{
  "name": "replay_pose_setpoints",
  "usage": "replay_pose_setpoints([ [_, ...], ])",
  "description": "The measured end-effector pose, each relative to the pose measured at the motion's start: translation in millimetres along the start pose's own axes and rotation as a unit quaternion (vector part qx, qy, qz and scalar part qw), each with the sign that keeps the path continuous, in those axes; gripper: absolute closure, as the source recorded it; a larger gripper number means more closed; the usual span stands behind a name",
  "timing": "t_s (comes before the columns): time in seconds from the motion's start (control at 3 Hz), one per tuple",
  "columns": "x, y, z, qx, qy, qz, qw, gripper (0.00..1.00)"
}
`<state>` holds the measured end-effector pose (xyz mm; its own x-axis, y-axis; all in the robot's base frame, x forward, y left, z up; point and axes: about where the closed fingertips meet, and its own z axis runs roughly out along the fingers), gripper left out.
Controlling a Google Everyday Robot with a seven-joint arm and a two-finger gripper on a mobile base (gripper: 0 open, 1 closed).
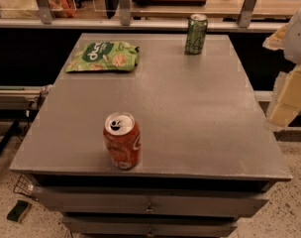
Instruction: Move green can near coke can
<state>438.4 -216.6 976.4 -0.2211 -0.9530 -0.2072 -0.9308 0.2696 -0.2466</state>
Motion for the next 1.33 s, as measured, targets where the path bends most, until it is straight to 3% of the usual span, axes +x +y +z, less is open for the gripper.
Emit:
replay_pose_setpoints([
  [0.33,-0.1,-0.2,-0.1,0.0,0.0,0.0,1.0,0.0],
  [0.67,-8.6,-35.2,14.3,0.017,-0.036,0.003,0.9992,0.0],
  [1.0,-23.7,-105.6,45.6,0.046,-0.101,0.024,0.9936,0.0],
  [1.33,-33.5,-168.1,80.4,0.068,-0.141,0.053,0.9863,0.0],
])
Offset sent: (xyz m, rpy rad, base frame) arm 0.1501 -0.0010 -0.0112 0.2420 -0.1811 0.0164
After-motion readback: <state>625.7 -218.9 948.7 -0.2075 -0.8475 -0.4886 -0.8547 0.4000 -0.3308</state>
